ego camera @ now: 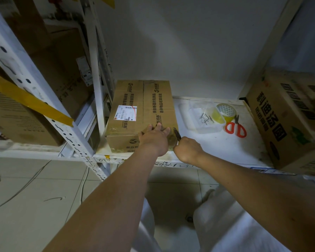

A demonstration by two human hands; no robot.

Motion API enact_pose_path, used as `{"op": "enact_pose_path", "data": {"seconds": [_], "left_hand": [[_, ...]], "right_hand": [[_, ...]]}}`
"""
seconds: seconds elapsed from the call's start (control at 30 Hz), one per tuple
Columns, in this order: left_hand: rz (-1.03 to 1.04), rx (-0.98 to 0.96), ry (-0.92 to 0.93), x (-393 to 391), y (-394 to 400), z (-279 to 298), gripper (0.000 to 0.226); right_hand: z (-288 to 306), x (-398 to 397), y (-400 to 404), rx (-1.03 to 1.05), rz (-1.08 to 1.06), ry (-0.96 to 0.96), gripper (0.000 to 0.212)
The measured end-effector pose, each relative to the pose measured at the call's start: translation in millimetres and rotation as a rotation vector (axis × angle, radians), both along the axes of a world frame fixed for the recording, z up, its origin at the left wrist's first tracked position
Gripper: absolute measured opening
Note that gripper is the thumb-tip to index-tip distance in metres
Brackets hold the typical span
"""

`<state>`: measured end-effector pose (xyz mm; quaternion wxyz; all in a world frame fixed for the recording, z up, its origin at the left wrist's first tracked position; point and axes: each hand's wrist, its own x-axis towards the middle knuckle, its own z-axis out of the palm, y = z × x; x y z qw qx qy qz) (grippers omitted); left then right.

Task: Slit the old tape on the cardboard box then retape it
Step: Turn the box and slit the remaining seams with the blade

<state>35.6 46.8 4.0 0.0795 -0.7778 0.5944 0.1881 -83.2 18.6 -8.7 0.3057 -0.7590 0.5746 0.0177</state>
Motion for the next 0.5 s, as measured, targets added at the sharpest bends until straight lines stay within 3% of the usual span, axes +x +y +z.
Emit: {"op": "enact_pose_path", "data": {"seconds": [0.2,0.5], "left_hand": [[-0.001,0.005,-0.009,0,-1,0,0.078],[-0.005,-0.009,-0.017,1,-2,-5,0.076]], "right_hand": [[-3,-7,5,-0.222,0.022,0.119,0.024],[11,-7,-5,-0.131,0.094,0.241,0.034]]}}
